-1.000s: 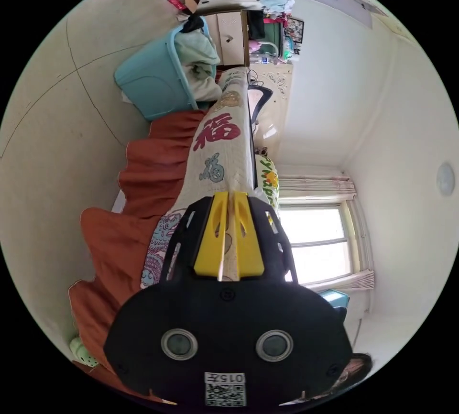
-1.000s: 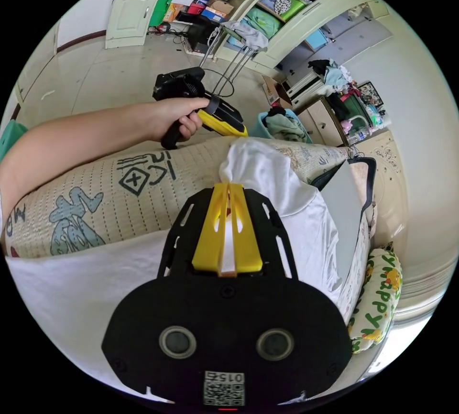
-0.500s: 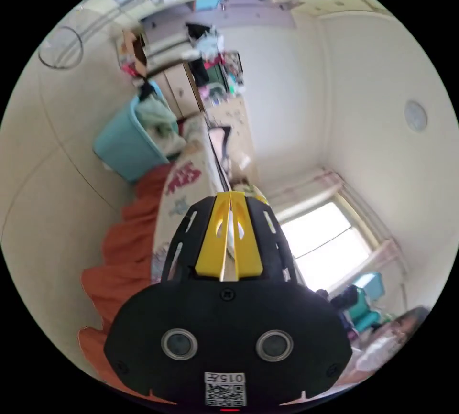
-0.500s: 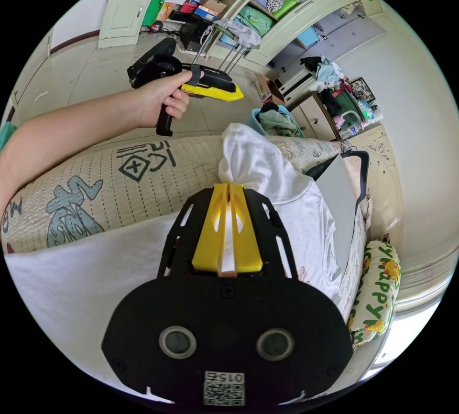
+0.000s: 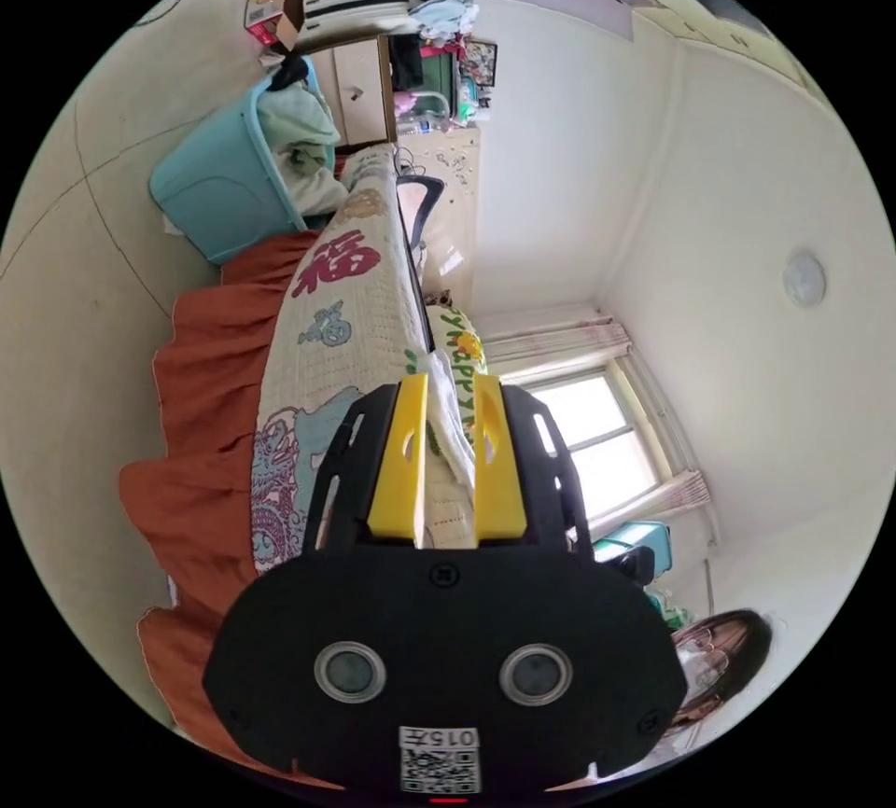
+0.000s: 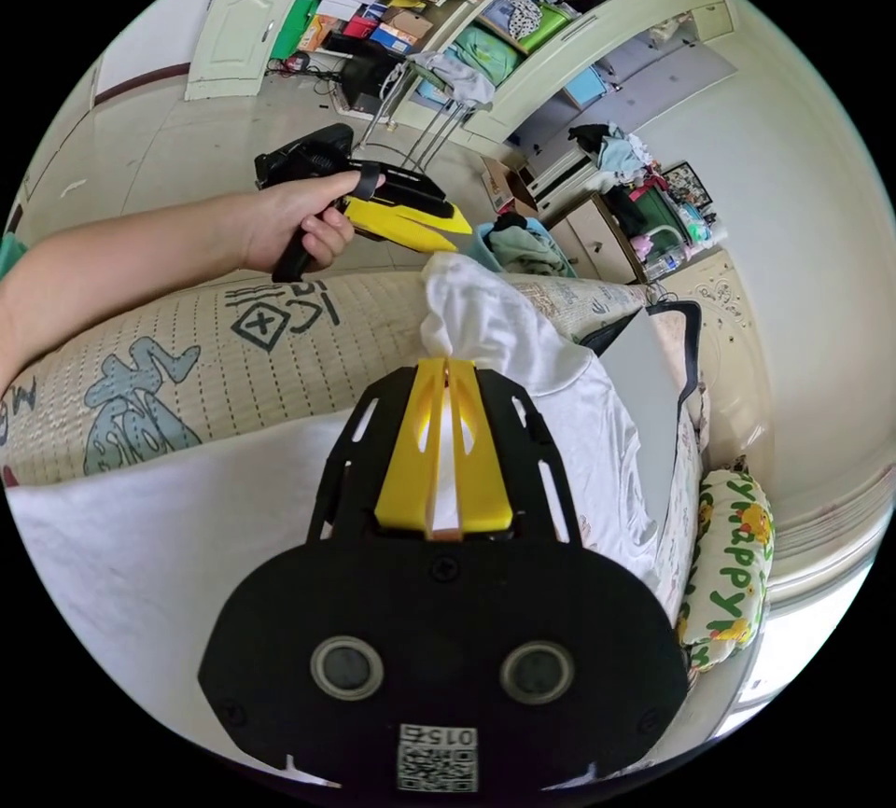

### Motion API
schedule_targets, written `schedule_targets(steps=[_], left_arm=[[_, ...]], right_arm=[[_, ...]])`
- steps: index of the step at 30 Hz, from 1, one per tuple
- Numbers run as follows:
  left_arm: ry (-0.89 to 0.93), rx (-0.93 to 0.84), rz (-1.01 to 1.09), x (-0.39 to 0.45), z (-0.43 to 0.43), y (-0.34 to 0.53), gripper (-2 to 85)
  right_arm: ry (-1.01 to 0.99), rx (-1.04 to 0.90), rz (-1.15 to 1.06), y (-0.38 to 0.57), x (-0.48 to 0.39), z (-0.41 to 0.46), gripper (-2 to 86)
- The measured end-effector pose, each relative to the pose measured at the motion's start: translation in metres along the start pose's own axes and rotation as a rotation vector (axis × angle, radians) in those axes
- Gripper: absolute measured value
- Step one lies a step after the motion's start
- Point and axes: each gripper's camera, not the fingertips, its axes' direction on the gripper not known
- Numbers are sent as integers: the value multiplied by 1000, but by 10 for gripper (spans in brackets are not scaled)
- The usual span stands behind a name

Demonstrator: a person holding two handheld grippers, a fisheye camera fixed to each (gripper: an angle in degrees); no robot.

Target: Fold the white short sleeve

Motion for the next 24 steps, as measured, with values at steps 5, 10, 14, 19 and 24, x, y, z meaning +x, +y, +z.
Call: schedule_targets(steps=[5,10,14,19,24], left_arm=[[-8,-18,-4,3,6,-2,42],[-48,-14,7,11,12,-6,-2],[-137,30,116,49,20,-14,-8],[-164,5,308,147,79,-32,-8],[-229,-215,544,247,217,-22,-7]], right_arm=[[39,-19,-32,-1,-1,-3,-10],[20,1,3,0,15,-13,-11],[31,54,21,6,35,-30,-10],[121,142,79,26,70,-66,-10],[47,170,132,53,103,-91,-10]])
